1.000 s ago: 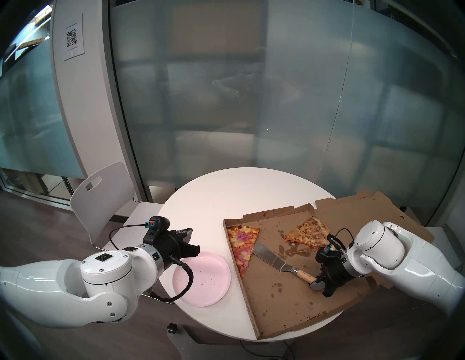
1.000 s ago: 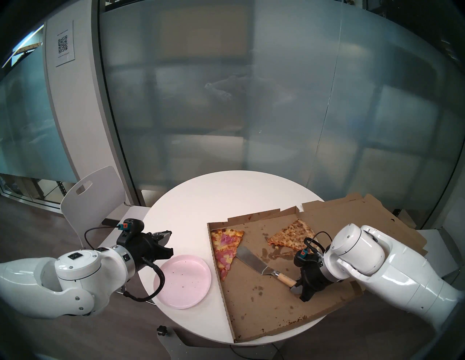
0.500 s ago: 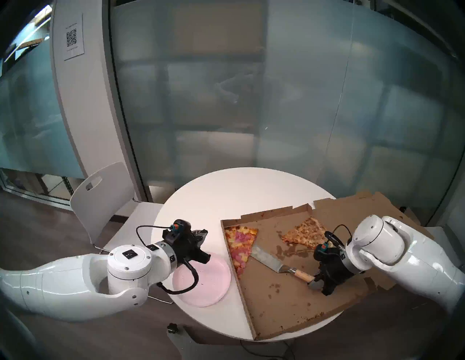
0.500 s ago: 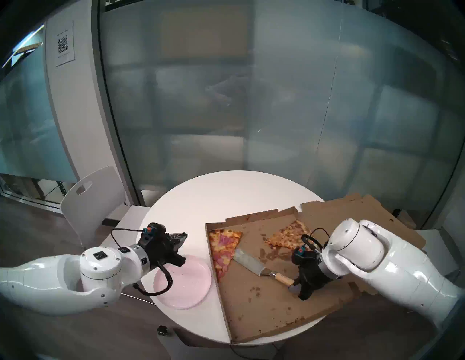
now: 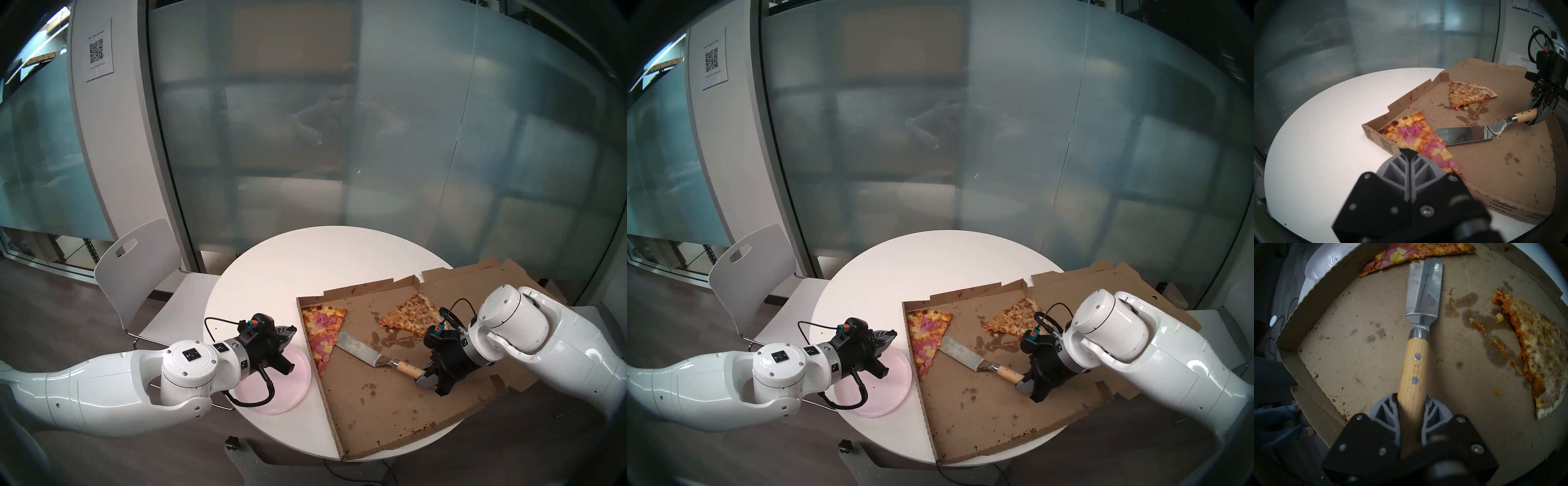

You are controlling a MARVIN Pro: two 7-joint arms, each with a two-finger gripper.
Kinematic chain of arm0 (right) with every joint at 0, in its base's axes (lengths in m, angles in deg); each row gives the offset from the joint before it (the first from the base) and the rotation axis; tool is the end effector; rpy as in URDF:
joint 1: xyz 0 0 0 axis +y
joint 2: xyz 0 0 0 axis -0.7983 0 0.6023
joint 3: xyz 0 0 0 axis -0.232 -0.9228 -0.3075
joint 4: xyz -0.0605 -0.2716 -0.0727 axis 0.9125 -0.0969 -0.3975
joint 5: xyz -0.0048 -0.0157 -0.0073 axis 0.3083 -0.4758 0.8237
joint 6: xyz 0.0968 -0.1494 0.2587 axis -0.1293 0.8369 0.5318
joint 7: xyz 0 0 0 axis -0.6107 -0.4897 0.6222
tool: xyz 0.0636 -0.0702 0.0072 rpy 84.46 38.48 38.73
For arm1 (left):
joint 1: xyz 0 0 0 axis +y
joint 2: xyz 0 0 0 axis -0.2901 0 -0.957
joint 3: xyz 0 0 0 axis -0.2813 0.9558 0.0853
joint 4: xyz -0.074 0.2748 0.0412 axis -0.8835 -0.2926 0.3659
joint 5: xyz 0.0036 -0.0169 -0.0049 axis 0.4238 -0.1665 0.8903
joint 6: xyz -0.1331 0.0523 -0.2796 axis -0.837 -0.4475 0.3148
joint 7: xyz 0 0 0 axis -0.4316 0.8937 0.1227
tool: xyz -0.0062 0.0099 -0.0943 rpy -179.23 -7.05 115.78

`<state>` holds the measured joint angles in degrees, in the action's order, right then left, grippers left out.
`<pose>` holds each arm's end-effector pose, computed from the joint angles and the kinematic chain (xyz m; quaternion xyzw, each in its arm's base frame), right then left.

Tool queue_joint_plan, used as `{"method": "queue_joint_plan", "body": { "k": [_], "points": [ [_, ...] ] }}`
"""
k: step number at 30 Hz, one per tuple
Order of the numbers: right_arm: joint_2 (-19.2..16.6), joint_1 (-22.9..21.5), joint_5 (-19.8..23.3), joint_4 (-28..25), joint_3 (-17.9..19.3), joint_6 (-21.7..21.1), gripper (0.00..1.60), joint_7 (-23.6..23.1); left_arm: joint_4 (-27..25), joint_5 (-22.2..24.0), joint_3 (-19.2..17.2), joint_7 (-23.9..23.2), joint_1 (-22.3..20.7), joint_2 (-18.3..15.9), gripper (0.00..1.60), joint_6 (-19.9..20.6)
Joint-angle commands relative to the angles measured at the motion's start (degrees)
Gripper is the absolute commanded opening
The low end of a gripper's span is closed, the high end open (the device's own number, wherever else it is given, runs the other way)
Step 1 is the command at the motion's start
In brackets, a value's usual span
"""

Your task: Put pizza slice onto the plate

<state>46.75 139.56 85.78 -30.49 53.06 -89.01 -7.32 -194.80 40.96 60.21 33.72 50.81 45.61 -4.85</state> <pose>0.3110 -0.0801 -0.2515 -0.8708 -0.4560 -0.1365 0.1228 0.3066 -0.0428 -0.2946 0.7972 -0.3044 0.4972 0.1568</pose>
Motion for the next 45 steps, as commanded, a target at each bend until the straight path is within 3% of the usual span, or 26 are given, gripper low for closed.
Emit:
{"method": "queue_joint_plan", "body": {
  "k": [1,15,28,45],
  "points": [
    [-1.48,1.97,1.83,-1.04,2.45,0.14,0.00,0.62,1.15,-1.16,-0.12,-1.41,-1.43,2.12,0.00,-0.32],
    [-2.15,3.73,3.25,-0.76,4.22,0.14,0.00,1.50,2.90,-4.08,1.44,-1.08,-2.85,6.83,0.00,3.22],
    [-2.13,3.65,3.59,-0.08,4.08,0.14,0.00,1.68,2.87,-3.56,0.23,-3.46,-3.52,3.18,0.00,3.65],
    [-1.39,0.99,2.60,1.42,2.26,0.14,0.00,0.29,5.65,-7.30,1.66,-4.03,-5.51,7.59,0.00,8.77]
  ]
}}
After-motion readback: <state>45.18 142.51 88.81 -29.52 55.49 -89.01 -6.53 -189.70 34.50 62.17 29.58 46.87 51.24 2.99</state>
